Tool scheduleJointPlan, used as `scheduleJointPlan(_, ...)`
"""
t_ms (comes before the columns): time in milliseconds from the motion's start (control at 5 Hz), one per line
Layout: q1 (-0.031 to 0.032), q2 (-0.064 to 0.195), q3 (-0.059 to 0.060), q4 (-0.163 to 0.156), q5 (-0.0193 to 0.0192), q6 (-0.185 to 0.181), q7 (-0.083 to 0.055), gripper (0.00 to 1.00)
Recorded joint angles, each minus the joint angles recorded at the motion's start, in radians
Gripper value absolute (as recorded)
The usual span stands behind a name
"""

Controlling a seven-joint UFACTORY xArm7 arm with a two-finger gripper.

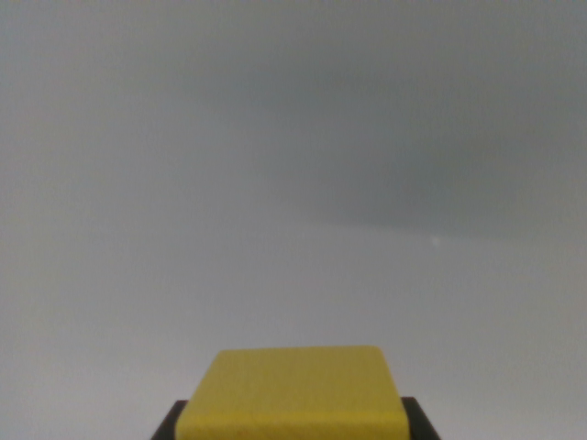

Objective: Pick yellow cube

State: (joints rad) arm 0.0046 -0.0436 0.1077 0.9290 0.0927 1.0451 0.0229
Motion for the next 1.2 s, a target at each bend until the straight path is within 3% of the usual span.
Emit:
scheduleJointPlan(200, 0.0000, 0.000, 0.000, 0.000, 0.0000, 0.000, 0.000, 1.00)
scheduleJointPlan(400, -0.0006, -0.023, -0.001, 0.023, 0.0001, 0.046, 0.002, 1.00)
scheduleJointPlan(600, -0.0006, -0.023, -0.001, 0.023, 0.0001, 0.046, 0.002, 1.00)
scheduleJointPlan(800, -0.0012, -0.045, -0.002, 0.046, 0.0001, 0.091, 0.003, 1.00)
scheduleJointPlan(1000, -0.0012, -0.045, -0.002, 0.046, 0.0001, 0.091, 0.003, 1.00)
scheduleJointPlan(1200, -0.0018, -0.066, -0.002, 0.068, 0.0002, 0.134, 0.005, 1.00)
